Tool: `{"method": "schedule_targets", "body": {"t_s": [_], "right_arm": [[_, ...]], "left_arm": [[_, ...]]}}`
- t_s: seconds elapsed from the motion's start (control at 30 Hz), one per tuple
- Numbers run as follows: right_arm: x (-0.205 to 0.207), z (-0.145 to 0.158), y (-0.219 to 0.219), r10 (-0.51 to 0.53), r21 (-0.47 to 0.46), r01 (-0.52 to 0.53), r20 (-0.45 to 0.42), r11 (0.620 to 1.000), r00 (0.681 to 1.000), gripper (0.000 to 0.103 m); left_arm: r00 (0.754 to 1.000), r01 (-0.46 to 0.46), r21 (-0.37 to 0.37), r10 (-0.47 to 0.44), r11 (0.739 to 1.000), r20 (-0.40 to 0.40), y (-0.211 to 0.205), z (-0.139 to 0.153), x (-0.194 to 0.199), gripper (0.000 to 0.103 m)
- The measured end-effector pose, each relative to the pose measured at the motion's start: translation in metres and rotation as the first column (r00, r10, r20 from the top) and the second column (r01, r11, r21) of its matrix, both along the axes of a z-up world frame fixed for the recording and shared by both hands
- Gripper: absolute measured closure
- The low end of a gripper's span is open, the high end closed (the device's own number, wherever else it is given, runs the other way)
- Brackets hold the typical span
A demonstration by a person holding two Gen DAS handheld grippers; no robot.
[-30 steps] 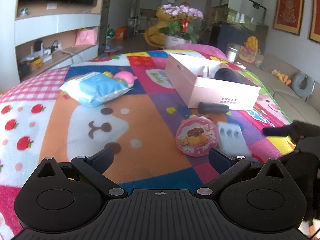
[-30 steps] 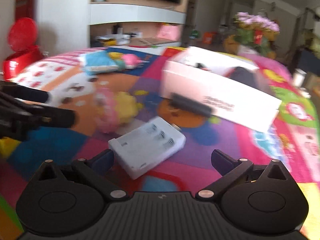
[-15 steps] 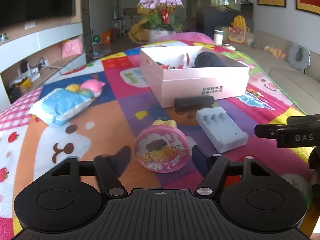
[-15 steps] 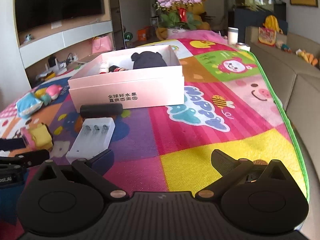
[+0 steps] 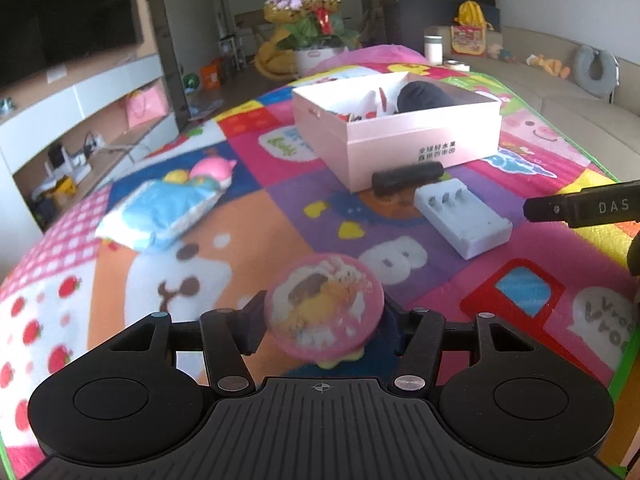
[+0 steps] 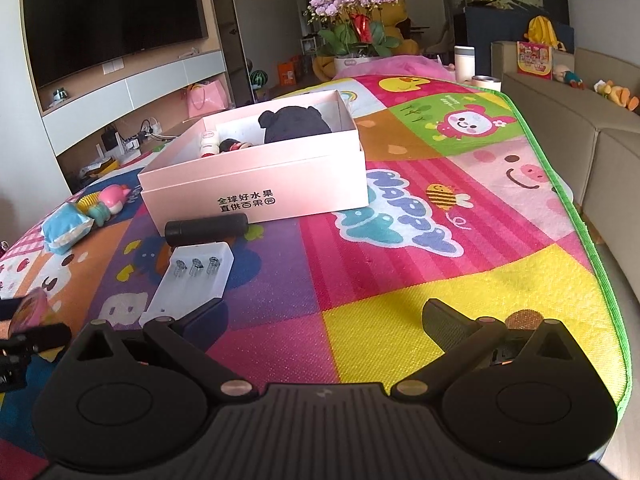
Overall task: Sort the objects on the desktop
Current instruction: 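Grasp the pink round cartoon figurine with the left tool, then grasp the white battery charger with the right tool while the left tool holds the figurine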
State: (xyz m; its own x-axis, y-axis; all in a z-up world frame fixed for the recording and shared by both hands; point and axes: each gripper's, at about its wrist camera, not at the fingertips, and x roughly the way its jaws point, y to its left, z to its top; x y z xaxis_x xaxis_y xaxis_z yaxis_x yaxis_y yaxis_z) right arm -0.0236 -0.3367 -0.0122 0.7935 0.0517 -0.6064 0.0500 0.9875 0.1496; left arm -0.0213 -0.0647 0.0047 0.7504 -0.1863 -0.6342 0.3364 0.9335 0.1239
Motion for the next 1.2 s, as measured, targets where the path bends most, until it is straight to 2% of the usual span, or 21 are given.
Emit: {"method": "schedule_targets", "body": {"t_s": [0.27, 0.37, 0.43, 0.53, 0.63, 0.73, 0.8, 0.87, 0.97, 1.07, 1.13, 1.2], "right_arm": [[0.002, 0.0, 0.005, 0.029, -0.012, -0.03, -0.017, 0.999, 0.999, 0.0], [-0.002, 0.002, 0.012, 0.084, -0.017, -0.084, -0.006, 0.996, 0.996, 0.0], [-0.004, 0.003, 0.026, 0.145, -0.04, -0.145, -0.004, 0.989, 0.989, 0.0], [-0.001, 0.005, 0.054, 0.212, -0.111, -0.213, -0.016, 0.971, 0.977, 0.0], [0.01, 0.004, 0.072, 0.237, -0.141, -0.24, -0.036, 0.961, 0.971, 0.0], [0.018, 0.002, 0.077, 0.224, -0.21, -0.233, -0.067, 0.95, 0.972, 0.0], [0.018, 0.004, 0.073, 0.208, -0.298, -0.215, -0.055, 0.93, 0.977, 0.0], [0.017, 0.004, 0.065, 0.148, -0.42, -0.146, -0.028, 0.896, 0.989, 0.0], [0.02, 0.001, 0.05, 0.051, -0.511, -0.047, -0.007, 0.858, 0.999, 0.0], [0.024, 0.001, 0.041, 0.009, -0.484, -0.01, -0.003, 0.875, 1.0, 0.0], [0.025, 0.005, 0.04, 0.025, -0.399, -0.029, -0.015, 0.916, 1.0, 0.0], [0.028, 0.008, 0.041, 0.069, -0.268, -0.079, -0.047, 0.96, 0.997, 0.0]], "left_arm": [[1.0, -0.029, -0.038, 0.029, 0.999, -0.004, 0.013, -0.01, -0.002, 0.018], [0.997, -0.071, -0.059, 0.071, 0.996, -0.003, 0.024, -0.011, 0.002, 0.016], [0.995, -0.096, -0.101, 0.094, 0.99, -0.021, 0.031, -0.011, 0.005, 0.013], [0.995, -0.101, -0.134, 0.1, 0.986, -0.014, 0.036, -0.01, 0.003, 0.007], [0.995, -0.094, -0.143, 0.095, 0.985, 0.002, 0.036, -0.009, 0.0, 0.007], [0.996, -0.09, -0.154, 0.093, 0.984, 0.013, 0.036, -0.008, -0.003, 0.006], [0.996, -0.088, -0.162, 0.092, 0.983, 0.014, 0.037, -0.008, -0.003, 0.005], [0.995, -0.09, -0.169, 0.094, 0.981, 0.013, 0.038, -0.008, -0.002, 0.004], [0.996, -0.09, -0.174, 0.093, 0.981, 0.013, 0.039, -0.008, -0.002, 0.003], [0.996, -0.09, -0.176, 0.094, 0.98, 0.012, 0.039, -0.008, -0.002, 0.003], [0.995, -0.092, -0.179, 0.095, 0.979, 0.008, 0.039, -0.009, -0.002, 0.003], [0.995, -0.095, -0.18, 0.098, 0.979, 0.005, 0.039, -0.009, -0.001, 0.003]]}}
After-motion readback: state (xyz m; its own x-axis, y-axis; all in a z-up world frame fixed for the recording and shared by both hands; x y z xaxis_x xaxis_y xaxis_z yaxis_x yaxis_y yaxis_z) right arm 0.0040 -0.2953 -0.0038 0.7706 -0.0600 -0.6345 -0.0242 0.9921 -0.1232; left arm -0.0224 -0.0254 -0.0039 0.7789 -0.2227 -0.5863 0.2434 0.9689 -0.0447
